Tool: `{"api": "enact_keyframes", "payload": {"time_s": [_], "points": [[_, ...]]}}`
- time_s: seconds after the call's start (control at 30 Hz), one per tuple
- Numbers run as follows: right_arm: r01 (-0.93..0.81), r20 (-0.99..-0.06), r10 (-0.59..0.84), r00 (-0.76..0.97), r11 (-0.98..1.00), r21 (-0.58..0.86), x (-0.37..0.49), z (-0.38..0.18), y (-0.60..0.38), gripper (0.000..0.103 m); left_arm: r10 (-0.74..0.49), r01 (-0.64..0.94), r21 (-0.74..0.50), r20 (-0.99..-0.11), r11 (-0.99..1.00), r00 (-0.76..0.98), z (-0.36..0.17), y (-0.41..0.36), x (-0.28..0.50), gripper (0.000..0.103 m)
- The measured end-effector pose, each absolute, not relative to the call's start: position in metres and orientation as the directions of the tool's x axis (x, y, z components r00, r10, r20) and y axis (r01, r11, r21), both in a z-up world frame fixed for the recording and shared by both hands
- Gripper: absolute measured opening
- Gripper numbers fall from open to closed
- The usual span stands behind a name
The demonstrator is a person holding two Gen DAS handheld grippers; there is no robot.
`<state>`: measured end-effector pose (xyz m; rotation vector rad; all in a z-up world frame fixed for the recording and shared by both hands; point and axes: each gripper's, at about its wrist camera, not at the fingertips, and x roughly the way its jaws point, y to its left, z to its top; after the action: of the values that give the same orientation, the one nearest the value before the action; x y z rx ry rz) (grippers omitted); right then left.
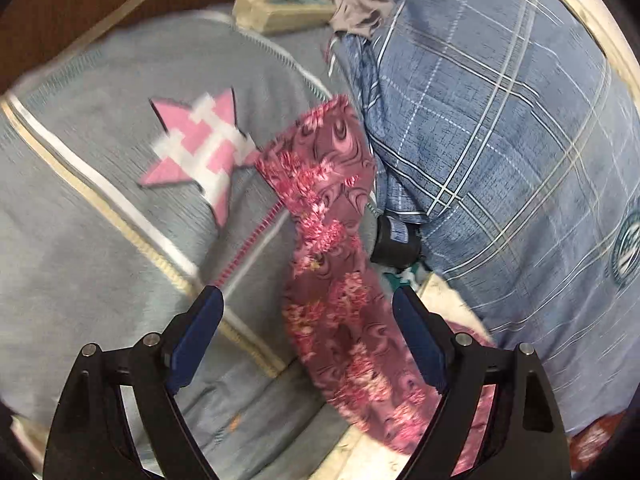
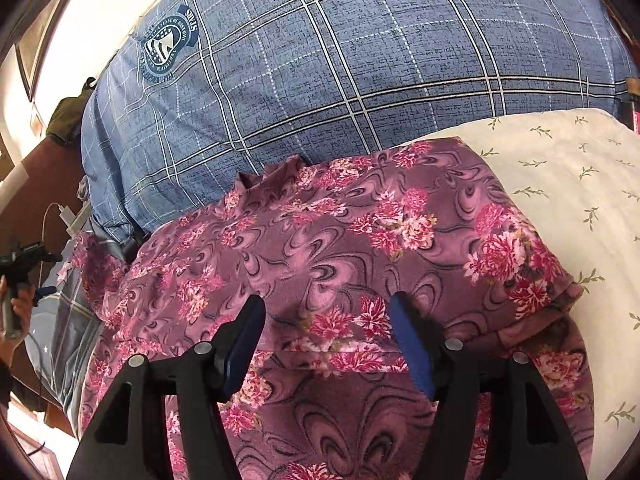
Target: Fold small clothes
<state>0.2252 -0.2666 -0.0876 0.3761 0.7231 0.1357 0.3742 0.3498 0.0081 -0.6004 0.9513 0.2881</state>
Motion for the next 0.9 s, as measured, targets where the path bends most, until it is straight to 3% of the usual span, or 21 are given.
{"api": "enact_keyframes", "payload": {"time_s": [0.4,0.43,0.5,0.53,0.57,0.73,0.9], "points": [[-0.007,-0.616,0.261,0.743,0.924,0.383,0.226,-0.088,-0.265,0.073,-0.103,-0.482,-0.447,-0.804,0.754,0.585,-0.031,0.354,0.406,0.086],[-0.008,-0.616,0.261,0.743,0.924,0.382,0.226,-0.088,-0.264,0.074,-0.096,-0.48,-0.439,-0.806,0.76,0.584,-0.031,0.351,0.41,0.079],[-0.009,-0.617,0.26,0.743,0.925,0.379,0.227,-0.087,-0.263,0.074,-0.106,-0.472,-0.434,-0.812,0.768,0.574,-0.035,0.348,0.418,0.046],[-0.01,-0.617,0.261,0.742,0.925,0.379,0.227,-0.087,-0.263,0.074,-0.136,-0.464,-0.451,-0.813,0.762,0.566,-0.038,0.349,0.422,0.018],[-0.01,-0.617,0.262,0.742,0.925,0.38,0.227,-0.087,-0.263,0.074,-0.165,-0.462,-0.472,-0.811,0.751,0.561,-0.042,0.349,0.424,0.007],[-0.014,-0.611,0.271,0.744,0.92,0.391,0.227,-0.088,-0.265,0.074,-0.15,-0.444,-0.475,-0.793,0.76,0.591,-0.028,0.342,0.412,0.007],[-0.015,-0.608,0.274,0.745,0.918,0.395,0.226,-0.088,-0.266,0.074,-0.198,-0.321,-0.486,-0.748,0.813,0.633,0.013,0.303,0.391,0.006]]}}
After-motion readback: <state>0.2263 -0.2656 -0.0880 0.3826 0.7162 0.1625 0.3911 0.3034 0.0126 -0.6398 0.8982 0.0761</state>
